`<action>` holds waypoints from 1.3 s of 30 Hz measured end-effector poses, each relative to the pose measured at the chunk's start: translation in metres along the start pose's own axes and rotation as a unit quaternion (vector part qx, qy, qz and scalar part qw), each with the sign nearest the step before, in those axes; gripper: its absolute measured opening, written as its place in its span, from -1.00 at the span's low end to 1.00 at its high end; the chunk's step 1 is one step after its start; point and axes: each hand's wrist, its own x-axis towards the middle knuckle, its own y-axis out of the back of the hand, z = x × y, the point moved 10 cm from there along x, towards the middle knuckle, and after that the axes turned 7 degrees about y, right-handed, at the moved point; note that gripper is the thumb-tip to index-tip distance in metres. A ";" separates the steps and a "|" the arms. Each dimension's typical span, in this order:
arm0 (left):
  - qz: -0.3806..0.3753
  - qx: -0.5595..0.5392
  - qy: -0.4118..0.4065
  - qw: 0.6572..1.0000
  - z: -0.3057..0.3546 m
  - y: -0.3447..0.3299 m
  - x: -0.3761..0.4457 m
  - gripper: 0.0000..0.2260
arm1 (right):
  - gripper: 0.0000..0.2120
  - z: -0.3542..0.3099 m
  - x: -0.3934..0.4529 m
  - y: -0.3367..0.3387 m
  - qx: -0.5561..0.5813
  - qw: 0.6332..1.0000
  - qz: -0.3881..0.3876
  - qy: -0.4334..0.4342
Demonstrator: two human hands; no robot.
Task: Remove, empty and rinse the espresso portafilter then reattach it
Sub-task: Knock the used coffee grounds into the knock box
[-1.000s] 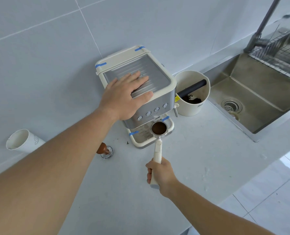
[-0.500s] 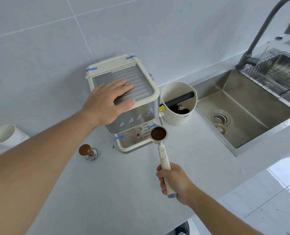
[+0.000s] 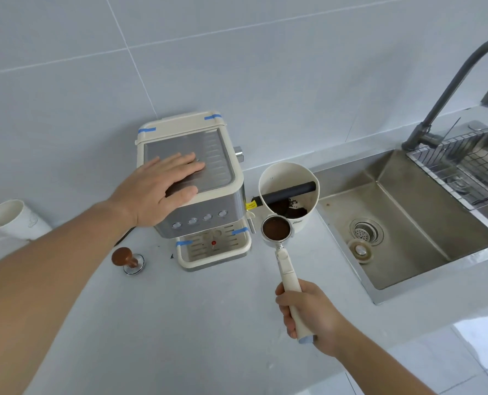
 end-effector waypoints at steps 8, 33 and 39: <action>-0.002 -0.015 -0.001 1.000 -0.001 0.001 0.002 -0.42 | -0.85 -0.025 0.004 0.007 0.026 1.000 0.010 0.015; 0.009 -0.084 0.106 0.991 0.034 0.000 0.040 -0.51 | -0.65 -0.090 0.048 0.071 0.121 0.989 0.062 0.055; 0.057 -0.080 0.148 0.984 0.039 -0.005 0.047 -0.54 | -0.68 -0.096 0.078 0.090 0.110 0.991 0.059 0.053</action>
